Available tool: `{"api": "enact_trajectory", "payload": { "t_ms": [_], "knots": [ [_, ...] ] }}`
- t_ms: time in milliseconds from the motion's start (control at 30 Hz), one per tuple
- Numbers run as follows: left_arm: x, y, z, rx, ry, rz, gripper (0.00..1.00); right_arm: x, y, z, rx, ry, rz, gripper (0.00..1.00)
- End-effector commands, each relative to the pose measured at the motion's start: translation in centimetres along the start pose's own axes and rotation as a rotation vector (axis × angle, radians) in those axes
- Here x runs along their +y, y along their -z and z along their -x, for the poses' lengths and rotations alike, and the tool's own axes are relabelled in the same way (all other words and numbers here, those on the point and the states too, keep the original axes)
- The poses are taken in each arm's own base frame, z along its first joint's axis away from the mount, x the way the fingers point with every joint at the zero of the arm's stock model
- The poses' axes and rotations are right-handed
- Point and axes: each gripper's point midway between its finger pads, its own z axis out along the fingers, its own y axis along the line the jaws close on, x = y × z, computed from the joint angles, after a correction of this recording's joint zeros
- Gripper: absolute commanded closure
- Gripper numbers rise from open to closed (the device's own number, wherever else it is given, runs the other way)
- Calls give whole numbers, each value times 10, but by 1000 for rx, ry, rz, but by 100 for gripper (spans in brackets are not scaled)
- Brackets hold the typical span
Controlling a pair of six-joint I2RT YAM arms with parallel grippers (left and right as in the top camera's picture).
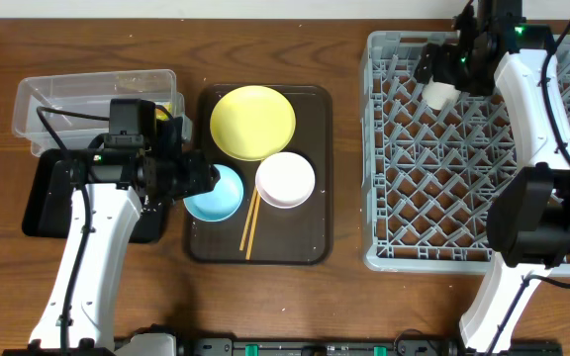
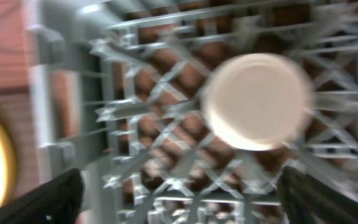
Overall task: Sort waste into correct bins and load items into the dishwasher rack
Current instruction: 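Lower the white cup into the rack's far corner with the right gripper, then reach the right gripper to the pink bowl and grasp its rim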
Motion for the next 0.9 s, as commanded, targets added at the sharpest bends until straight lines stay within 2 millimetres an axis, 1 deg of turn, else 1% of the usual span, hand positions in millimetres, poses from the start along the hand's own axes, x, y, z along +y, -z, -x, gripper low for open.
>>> {"api": "enact_trajectory", "payload": {
  "t_ms": [0,67,100,200,233,267,400,500,567,667,767,867],
  "knots": [
    [27,2,-3,-3,50,149,48,42,17,4,-12,52,207,8],
    [41,4,-5,-3,78,225,48,57,25,3,-25,87,229,9],
    [46,5,-6,-4,85,255,48,69,29,1,-29,119,239,9],
    [54,8,-7,-11,111,308,47,103,35,-12,-22,242,267,9],
    [57,9,-7,-15,121,323,43,114,34,-19,-10,282,275,9],
    [60,10,-7,-20,137,342,42,125,33,-28,10,323,285,9],
    [79,18,-4,-61,205,460,41,158,25,-68,107,451,269,10],
    [88,23,-3,-85,233,516,39,182,21,-88,134,520,248,11],
    [89,23,-2,-89,233,520,39,194,17,-101,147,568,206,11],
    [90,24,-2,-92,239,525,39,204,12,-119,166,621,140,12],
    [92,25,-2,-94,250,526,39,206,3,-131,179,606,61,13],
    [96,26,-2,-95,263,529,38,210,-6,-152,221,601,52,13]
  ]
}}
